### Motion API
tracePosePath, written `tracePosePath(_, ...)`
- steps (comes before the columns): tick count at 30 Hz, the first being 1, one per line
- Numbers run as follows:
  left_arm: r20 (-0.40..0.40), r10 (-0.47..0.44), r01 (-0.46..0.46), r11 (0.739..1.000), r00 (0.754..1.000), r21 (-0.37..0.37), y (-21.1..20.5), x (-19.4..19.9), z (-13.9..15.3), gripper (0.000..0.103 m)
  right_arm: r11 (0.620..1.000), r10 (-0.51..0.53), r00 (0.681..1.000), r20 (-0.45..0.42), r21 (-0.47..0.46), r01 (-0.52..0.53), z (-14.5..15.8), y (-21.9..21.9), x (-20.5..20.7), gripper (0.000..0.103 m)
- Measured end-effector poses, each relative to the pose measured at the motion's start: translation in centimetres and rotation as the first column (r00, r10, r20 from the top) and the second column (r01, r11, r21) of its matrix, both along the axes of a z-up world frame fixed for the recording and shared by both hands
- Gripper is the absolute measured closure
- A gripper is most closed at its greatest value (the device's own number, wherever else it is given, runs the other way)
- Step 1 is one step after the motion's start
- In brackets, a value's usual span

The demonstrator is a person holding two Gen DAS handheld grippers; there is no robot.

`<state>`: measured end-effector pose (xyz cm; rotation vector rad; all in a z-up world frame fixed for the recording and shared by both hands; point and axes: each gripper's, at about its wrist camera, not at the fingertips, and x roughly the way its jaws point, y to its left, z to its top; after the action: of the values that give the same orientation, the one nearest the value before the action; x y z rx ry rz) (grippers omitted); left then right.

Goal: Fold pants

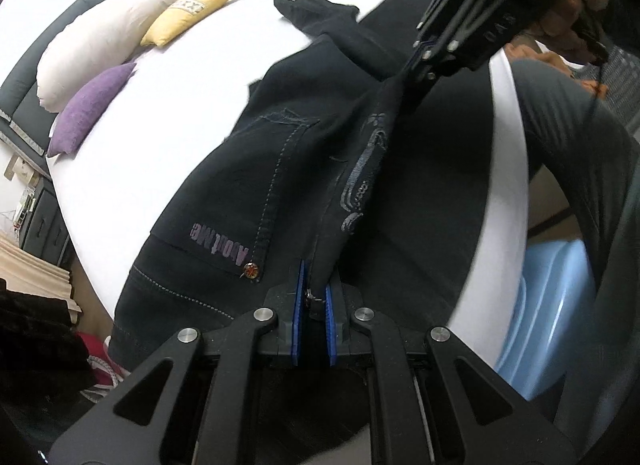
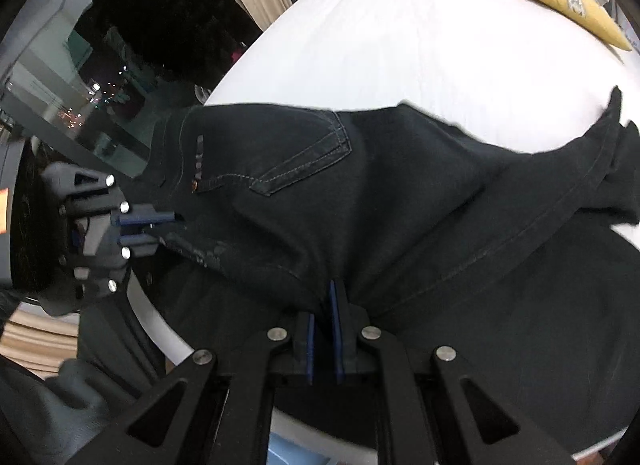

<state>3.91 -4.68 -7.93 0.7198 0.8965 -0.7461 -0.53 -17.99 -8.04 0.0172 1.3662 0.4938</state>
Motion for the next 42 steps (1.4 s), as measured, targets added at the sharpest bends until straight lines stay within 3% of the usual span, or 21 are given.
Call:
tracePosePath(9,-0.01,-0.027,0.027,0.999,1.0,0.036,-0.3,-2.0,-1.3,0.095,0.989,0.062,0.995,0.074,-0.142,-0.051,0.3,0.1,-1.3,0.094)
tracePosePath(16,0.002,-0.035,0.035,0.998,0.999,0.046,-0.1,-3.6,-2.3,0.095,0.987,0.065,0.994,0.091,-0.155,-0.05,1.1,-0.9,0.7,0.094)
tracePosePath(27,0.044,-0.025,0.023,0.998,0.999,0.056,0.4,-5.5,-3.8,0.095,0.955,0.161,0.975,0.15,-0.272,-0.116,0.2,-1.2,3.2,0.093)
tracePosePath(34,0.058,0.001,-0.004,0.999,0.998,0.04,0.9,-6.3,-3.8,0.095,0.959,0.15,0.971,0.188,-0.266,-0.097,1.7,-2.7,4.7,0.092)
tracePosePath(40,0.048,0.014,-0.016,0.999,0.999,0.047,1.3,-6.8,-3.7,0.091,0.956,0.166,0.966,0.198,-0.274,-0.109,1.2,-2.0,3.8,0.087)
tracePosePath(42,0.004,0.039,-0.04,0.999,0.999,0.026,1.8,-6.5,-3.4,0.088,0.959,0.156,0.968,0.195,-0.264,-0.102,1.5,-1.5,2.8,0.073)
